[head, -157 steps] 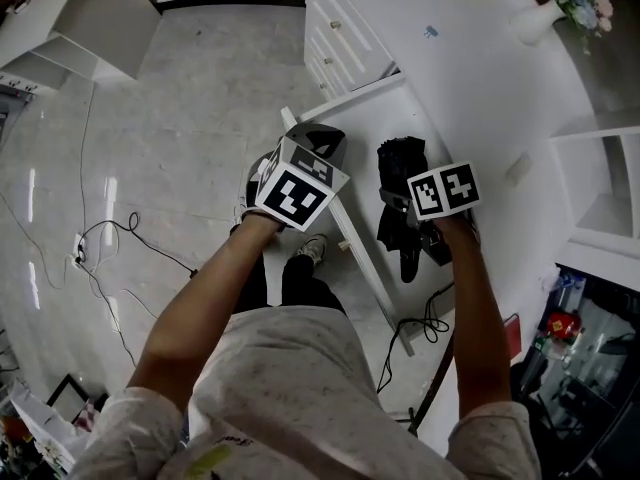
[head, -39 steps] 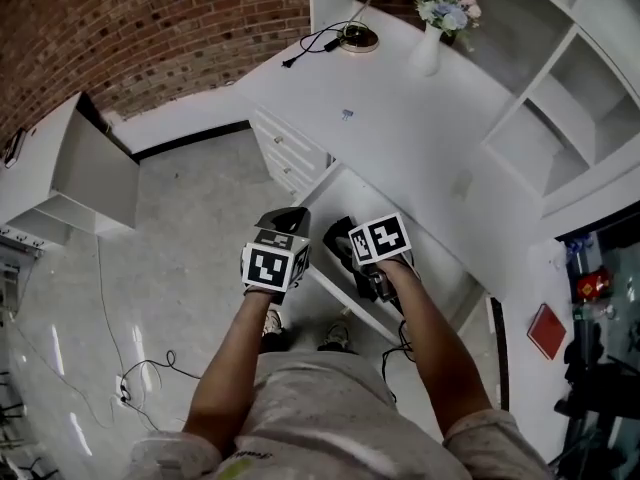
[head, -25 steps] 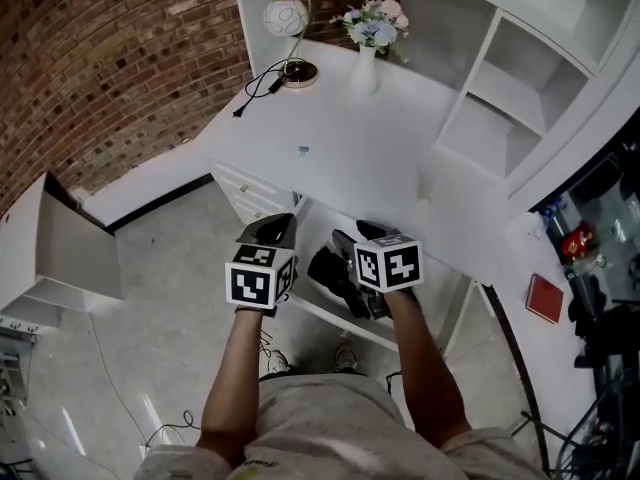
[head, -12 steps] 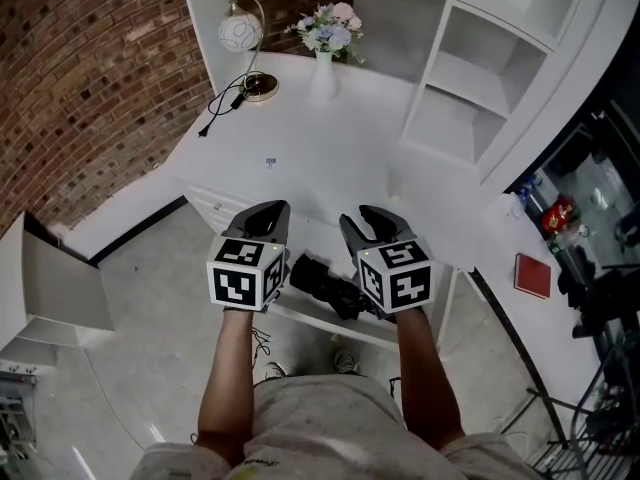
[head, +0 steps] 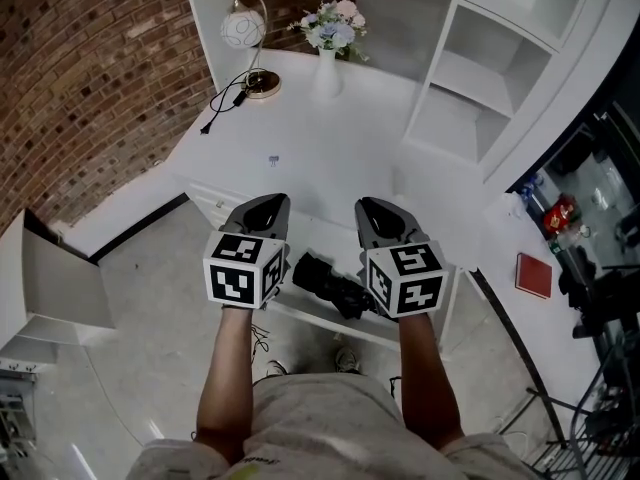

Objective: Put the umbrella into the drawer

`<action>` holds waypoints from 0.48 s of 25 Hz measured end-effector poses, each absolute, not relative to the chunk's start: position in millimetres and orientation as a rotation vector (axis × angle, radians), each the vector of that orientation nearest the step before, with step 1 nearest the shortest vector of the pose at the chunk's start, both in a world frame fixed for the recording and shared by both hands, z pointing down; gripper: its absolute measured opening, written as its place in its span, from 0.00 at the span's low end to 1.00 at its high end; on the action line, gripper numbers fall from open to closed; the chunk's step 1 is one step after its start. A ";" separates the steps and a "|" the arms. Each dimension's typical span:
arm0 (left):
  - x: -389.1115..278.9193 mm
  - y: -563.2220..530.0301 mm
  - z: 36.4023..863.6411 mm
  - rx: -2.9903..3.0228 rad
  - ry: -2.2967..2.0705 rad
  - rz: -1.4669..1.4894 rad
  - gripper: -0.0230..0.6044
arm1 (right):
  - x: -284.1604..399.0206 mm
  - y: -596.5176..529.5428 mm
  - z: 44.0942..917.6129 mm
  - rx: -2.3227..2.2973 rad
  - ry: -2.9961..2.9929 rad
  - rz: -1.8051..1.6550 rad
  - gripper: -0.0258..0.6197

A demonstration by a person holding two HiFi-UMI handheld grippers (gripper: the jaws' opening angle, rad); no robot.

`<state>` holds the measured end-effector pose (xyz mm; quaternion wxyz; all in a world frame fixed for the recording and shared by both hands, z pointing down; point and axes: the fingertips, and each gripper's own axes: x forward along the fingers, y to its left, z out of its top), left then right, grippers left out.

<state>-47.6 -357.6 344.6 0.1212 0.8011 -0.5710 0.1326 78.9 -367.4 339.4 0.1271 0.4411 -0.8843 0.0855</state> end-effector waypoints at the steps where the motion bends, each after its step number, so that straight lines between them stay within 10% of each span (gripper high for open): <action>1: -49.0 -357.2 344.5 2.337 -1.670 0.390 0.03 | 78.6 -367.7 337.2 1.293 -2.577 0.239 0.07; 12: -55.7 -351.6 345.2 2.323 -1.695 0.417 0.03 | 77.6 -364.0 328.9 1.309 -2.594 0.193 0.05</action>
